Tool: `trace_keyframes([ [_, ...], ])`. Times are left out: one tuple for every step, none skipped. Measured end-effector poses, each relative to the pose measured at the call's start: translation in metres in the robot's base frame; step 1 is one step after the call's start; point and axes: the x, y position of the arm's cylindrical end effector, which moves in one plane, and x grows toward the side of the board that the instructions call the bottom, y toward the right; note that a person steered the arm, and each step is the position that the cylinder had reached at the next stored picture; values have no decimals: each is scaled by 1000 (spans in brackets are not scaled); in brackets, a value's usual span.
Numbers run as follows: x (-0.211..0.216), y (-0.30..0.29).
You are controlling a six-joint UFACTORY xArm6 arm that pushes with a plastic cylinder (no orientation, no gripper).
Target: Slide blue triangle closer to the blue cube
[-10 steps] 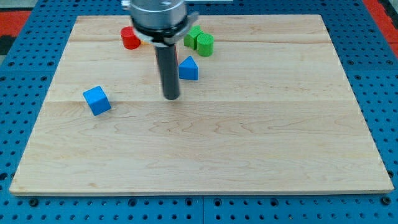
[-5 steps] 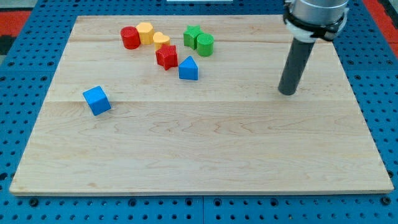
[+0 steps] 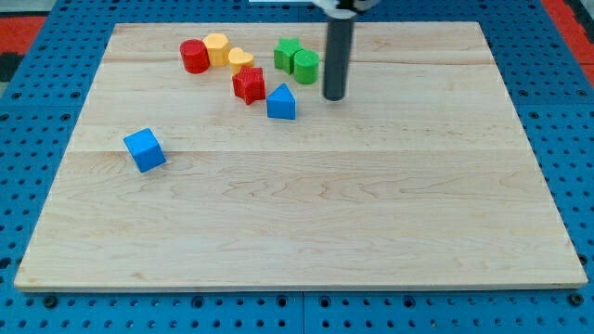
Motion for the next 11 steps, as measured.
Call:
trace_keyframes([
  [0,-44],
  [3,-74],
  [19,-99],
  [39,-114],
  [57,-116],
  [69,-116],
  [93,-116],
  [116,-116],
  [138,-117],
  [148,-134],
  [149,-158],
])
